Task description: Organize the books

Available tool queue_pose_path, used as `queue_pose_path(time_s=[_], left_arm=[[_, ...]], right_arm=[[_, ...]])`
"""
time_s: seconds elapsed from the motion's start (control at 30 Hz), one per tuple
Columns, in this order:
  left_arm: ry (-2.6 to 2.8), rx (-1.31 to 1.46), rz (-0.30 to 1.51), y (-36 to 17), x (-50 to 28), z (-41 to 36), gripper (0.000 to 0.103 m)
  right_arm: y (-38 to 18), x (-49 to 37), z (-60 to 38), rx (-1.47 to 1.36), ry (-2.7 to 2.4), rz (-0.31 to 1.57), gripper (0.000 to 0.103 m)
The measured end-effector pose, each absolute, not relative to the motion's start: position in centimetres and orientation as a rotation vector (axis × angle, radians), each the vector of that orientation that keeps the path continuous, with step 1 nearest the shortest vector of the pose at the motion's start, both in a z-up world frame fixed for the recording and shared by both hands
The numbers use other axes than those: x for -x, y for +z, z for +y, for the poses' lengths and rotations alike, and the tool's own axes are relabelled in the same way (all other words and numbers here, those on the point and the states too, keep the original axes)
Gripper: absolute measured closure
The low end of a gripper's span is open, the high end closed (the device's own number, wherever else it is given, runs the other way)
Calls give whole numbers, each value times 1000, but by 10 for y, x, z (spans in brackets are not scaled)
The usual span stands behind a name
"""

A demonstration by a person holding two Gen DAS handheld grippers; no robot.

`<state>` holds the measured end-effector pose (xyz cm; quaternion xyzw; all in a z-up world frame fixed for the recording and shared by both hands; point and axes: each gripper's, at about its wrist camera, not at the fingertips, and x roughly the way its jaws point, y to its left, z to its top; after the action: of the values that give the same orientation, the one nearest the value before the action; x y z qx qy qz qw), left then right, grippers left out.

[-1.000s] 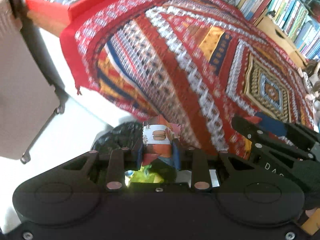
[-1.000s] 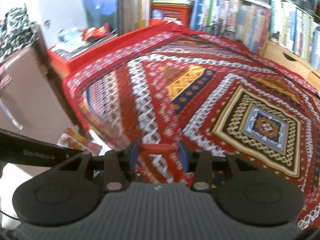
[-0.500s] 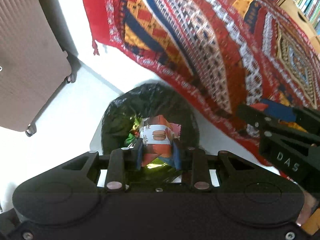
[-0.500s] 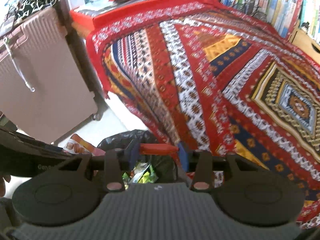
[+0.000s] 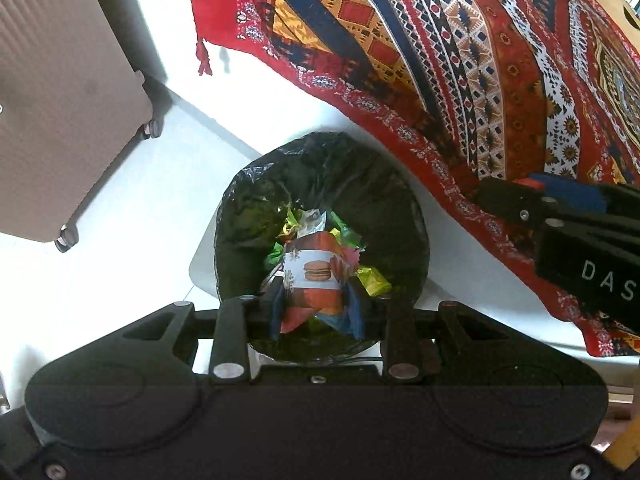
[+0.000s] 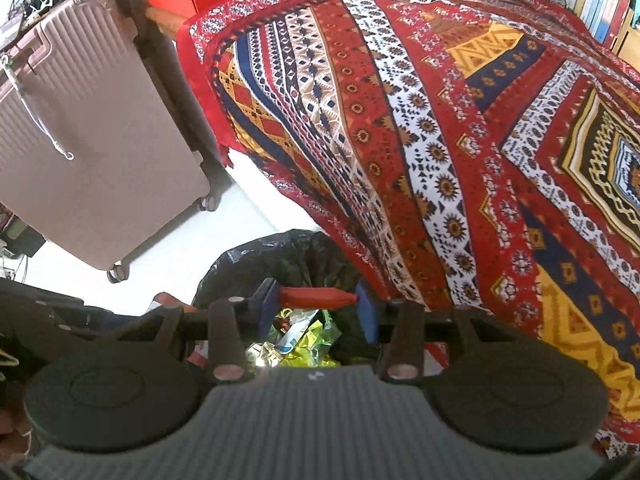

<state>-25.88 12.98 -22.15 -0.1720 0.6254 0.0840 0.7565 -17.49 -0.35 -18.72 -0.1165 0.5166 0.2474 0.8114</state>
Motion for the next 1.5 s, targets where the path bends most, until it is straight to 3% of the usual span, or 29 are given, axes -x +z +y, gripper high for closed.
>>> queue_pose_path(time_s=[0.13,0.17,0.33,0.7,1.5], left_arm=[[182,384,1367,-224,256,133,68],[181,383,1367,-224,256,133,68],[174,387,1371,-226,255,133,56],[207,394,1385,-234,249,135,29],[246,380,1392,-244,248,132,24]], right_arm=[[-187,171,-3,237,534,1105,49],[-186,171,-2,237,532,1105,43],[-187,168,0,241,522,1105,38],[-190,163,0,250,513,1106,35],[-190,160,-6,262,501,1108,33]])
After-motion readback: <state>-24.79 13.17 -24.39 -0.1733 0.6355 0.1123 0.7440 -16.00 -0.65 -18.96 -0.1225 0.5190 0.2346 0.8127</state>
